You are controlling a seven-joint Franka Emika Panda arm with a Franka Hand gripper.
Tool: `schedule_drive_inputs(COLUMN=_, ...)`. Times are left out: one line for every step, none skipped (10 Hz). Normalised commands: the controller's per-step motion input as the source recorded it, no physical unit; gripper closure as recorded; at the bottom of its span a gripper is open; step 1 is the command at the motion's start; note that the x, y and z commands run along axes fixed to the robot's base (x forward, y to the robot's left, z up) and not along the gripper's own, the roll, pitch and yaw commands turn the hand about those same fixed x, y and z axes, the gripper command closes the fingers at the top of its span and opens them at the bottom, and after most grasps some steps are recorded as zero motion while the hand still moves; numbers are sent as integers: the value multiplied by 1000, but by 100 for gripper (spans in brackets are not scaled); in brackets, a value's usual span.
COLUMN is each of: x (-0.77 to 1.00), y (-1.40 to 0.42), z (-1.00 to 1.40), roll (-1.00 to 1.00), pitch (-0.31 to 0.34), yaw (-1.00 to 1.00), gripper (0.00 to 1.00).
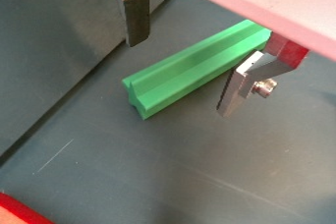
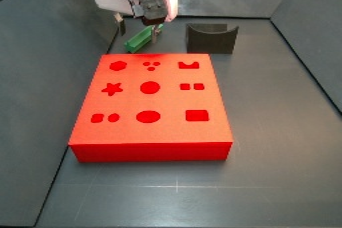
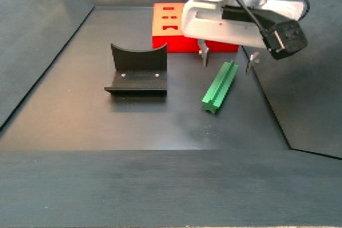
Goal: Pick up the star object. Move up. Place the star object on the fixture. Regrasp the star object. Move to above the board. Insert the star object.
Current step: Pick up the star object.
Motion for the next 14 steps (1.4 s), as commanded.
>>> schedule_drive_inputs(x=0, y=0, z=-211, roll=0, pitch=-207, yaw=0, gripper=0)
schedule_drive_inputs(x=0, y=0, z=0, roll=0, pitch=-30, yaw=0, gripper=0)
schedule_drive_inputs(x=0, y=3, z=0, roll=-10, pitch=0, yaw=0, gripper=0)
schedule_drive_inputs(x=-34, y=0, z=-214, roll=-29, pitch=-239, yaw=0, gripper=0)
schedule_drive_inputs(x=0, y=0, z=0, roll=0, pitch=0, yaw=0, gripper=100)
schedule_drive_inputs(x=0, y=0, z=0, roll=0, pitch=0, yaw=0, gripper=100)
schedule_drive_inputs(x=0, y=0, z=0, roll=0, pitch=0, yaw=0, gripper=100)
schedule_drive_inputs(x=0, y=0, z=0, roll=0, pitch=0, yaw=0, gripper=100)
schedule_drive_inputs(x=0, y=0, z=0, roll=0, pitch=0, yaw=0, gripper=100)
schedule_drive_inputs(x=0, y=0, z=0, roll=0, pitch=0, yaw=0, gripper=100)
schedule_drive_inputs(x=0, y=0, z=0, roll=0, pitch=0, yaw=0, gripper=100)
schedule_drive_inputs(x=0, y=0, z=0, roll=0, pitch=0, yaw=0, gripper=100)
schedule_drive_inputs(x=0, y=0, z=0, roll=0, pitch=0, yaw=0, gripper=100)
schedule_drive_inputs(x=0, y=0, z=0, roll=0, pitch=0, yaw=0, gripper=100)
